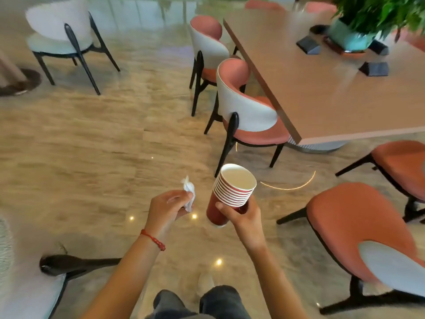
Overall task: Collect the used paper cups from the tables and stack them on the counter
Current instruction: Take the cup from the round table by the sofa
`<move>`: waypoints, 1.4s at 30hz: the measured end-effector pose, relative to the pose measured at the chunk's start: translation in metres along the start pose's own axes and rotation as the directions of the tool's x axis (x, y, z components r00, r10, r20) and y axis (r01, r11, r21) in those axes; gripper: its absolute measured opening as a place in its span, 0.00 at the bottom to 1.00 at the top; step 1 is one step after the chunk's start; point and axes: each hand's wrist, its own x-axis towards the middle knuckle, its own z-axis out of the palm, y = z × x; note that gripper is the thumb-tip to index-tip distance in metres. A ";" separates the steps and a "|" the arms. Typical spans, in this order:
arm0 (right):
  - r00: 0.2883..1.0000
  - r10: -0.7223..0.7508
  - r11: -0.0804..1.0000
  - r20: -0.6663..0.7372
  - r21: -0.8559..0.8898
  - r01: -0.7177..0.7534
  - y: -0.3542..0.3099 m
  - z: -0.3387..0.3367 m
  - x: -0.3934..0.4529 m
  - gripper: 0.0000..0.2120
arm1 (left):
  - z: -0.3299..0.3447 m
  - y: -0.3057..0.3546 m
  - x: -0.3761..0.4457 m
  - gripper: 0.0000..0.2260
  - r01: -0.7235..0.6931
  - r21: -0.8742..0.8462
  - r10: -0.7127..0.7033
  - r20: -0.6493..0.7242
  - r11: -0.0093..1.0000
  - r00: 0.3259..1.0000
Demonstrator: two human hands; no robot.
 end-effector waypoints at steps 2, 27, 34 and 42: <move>0.998 -0.003 1.000 0.061 -0.006 0.004 -0.005 0.004 0.030 0.21 | 0.004 0.010 0.014 0.10 -0.009 -0.033 0.007 -0.041 0.999 0.999; 0.943 0.023 1.000 0.333 -0.024 -0.016 -0.037 0.212 0.372 0.29 | -0.101 0.152 0.331 0.02 -0.038 -0.153 -0.014 -0.323 0.987 0.946; 0.934 0.051 0.998 0.354 -0.048 -0.036 -0.043 0.262 0.464 0.28 | -0.122 0.180 0.420 0.05 -0.022 -0.189 -0.051 -0.372 0.982 0.927; 0.886 -0.004 0.999 0.464 -0.034 0.022 -0.068 0.329 0.604 0.26 | -0.136 0.233 0.534 0.04 -0.074 -0.223 -0.044 -0.484 0.972 0.874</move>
